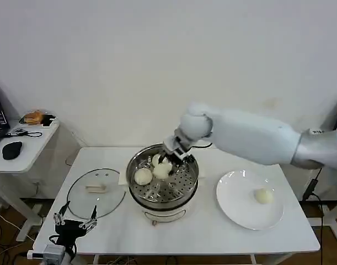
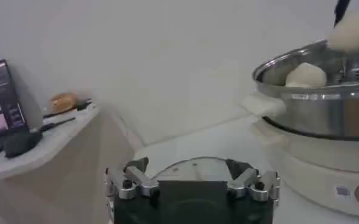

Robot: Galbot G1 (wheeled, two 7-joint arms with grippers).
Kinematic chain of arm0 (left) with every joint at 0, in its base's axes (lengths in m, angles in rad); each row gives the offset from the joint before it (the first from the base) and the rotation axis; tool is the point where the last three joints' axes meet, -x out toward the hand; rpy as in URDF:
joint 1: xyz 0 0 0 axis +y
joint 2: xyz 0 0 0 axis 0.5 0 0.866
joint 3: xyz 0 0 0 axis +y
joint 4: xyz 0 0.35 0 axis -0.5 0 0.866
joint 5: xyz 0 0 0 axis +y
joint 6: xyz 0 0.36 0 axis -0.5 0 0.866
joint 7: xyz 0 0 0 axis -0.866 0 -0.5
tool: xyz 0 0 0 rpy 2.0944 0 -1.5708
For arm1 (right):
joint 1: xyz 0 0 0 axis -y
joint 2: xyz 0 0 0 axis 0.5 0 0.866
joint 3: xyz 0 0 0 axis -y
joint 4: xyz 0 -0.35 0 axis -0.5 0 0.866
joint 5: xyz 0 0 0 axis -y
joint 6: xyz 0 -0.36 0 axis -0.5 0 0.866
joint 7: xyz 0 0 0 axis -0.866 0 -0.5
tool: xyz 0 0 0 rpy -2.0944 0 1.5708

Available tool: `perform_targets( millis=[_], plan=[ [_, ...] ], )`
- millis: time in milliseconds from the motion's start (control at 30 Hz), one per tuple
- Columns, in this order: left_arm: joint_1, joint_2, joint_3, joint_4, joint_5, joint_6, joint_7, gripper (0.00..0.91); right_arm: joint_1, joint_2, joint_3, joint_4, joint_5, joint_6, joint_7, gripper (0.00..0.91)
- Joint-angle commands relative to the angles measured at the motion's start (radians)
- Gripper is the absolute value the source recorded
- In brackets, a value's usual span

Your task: Take steamed baozi put them in steamer then cover it.

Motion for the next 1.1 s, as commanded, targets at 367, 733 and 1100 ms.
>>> perform_targets(
  millis=[367,733,1100],
  plan=[
    [-0.003,0.003,-0.009,0.007,-0.007,-0.002,0.001,0.907,-0.030,0.062,-0.065,0.005,-0.059,0.126,-0.040,0.595],
    [-0.006,-0.004,0.003,0.011,-0.005,-0.003,0.000,0.907,-0.032,0.039,-0.071,0.027,-0.051,0.158,-0.040,0.907],
    [-0.007,-0.002,0.005,0.011,-0.004,-0.003,0.000,0.907,-0.012,-0.015,-0.014,0.032,-0.027,0.158,-0.011,0.907]
  ],
)
